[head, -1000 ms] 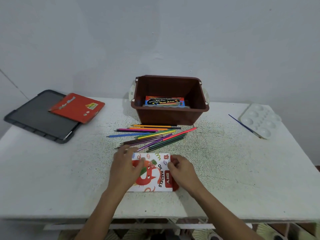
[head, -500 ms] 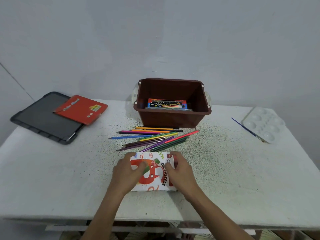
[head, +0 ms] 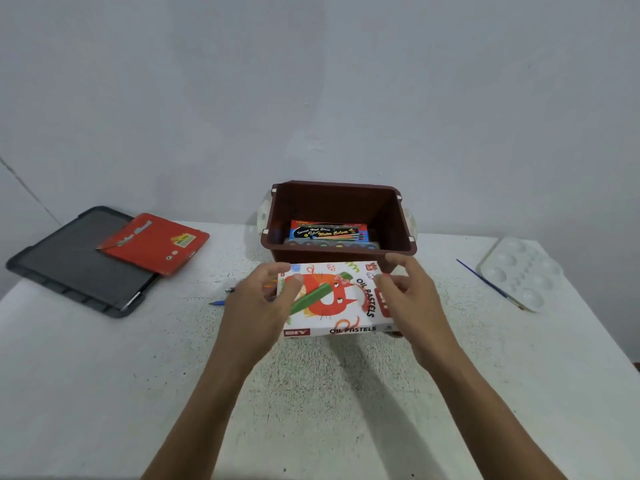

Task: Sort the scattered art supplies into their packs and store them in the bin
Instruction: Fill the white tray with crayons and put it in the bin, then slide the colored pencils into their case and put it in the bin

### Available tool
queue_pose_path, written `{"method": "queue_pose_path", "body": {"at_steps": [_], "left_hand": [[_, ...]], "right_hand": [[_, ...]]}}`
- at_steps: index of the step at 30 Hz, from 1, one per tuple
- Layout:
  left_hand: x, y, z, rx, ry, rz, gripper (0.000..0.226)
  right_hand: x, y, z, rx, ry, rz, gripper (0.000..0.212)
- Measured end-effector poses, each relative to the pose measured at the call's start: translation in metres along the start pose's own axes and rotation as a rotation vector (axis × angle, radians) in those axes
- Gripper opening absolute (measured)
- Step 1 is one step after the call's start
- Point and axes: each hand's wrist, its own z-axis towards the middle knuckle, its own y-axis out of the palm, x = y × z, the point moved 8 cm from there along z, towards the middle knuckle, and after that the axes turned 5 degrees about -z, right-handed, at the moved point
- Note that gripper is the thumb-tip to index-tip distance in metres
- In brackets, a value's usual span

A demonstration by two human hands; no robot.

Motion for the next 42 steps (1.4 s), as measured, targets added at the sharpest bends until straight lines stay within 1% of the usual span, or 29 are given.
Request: {"method": "queue_pose_path", "body": {"at_steps": [3, 7, 10, 16, 19, 22, 24, 27, 29, 31, 35, 40, 42], "left_hand": [[0.018, 0.000, 0.018, -0.010, 0.051, -0.116, 0.025], [0.042, 0.002, 0.046, -0.023, 0.167, -0.145, 0.028], [0.045, 0.009, 0.081, -0.024, 0.156, -0.110, 0.026], [0.034, 0.037, 0.154, 0.007, 0.115, 0.077, 0.037], [0.020, 0.055, 0.182, -0.052, 0.091, 0.166, 0.037], [0.010, 0.072, 0.206, -0.126, 0.106, 0.309, 0.038], [-0.002, 0.085, 0.222, -0.191, 0.085, 0.378, 0.039], [-0.019, 0.103, 0.235, -0.314, 0.027, 0.461, 0.045], [-0.024, 0.109, 0.240, -0.358, 0.013, 0.521, 0.051], [-0.026, 0.112, 0.242, -0.386, 0.013, 0.572, 0.051], [-0.035, 0.115, 0.241, -0.452, 0.016, 0.608, 0.046], [-0.036, 0.115, 0.239, -0.559, 0.015, 0.689, 0.056], [-0.031, 0.111, 0.236, -0.570, 0.028, 0.714, 0.056]], "right_hand": [[-0.018, -0.011, 0.014, 0.010, -0.015, 0.022, 0.026], [-0.035, -0.016, 0.041, 0.025, -0.025, 0.020, 0.030], [-0.044, -0.015, 0.070, 0.033, -0.028, 0.012, 0.032], [-0.044, 0.005, 0.141, 0.051, 0.028, -0.074, 0.035], [-0.038, 0.018, 0.170, 0.041, 0.022, -0.182, 0.036], [-0.027, 0.031, 0.195, 0.004, 0.046, -0.214, 0.040], [-0.021, 0.039, 0.208, -0.026, 0.071, -0.243, 0.041], [-0.009, 0.046, 0.221, -0.052, 0.123, -0.273, 0.044], [0.001, 0.050, 0.225, -0.076, 0.155, -0.317, 0.046], [0.008, 0.054, 0.229, -0.099, 0.152, -0.382, 0.047], [0.011, 0.064, 0.232, -0.188, 0.122, -0.466, 0.052], [0.014, 0.069, 0.225, -0.322, 0.130, -0.506, 0.062], [0.011, 0.068, 0.221, -0.339, 0.139, -0.486, 0.062]]}}
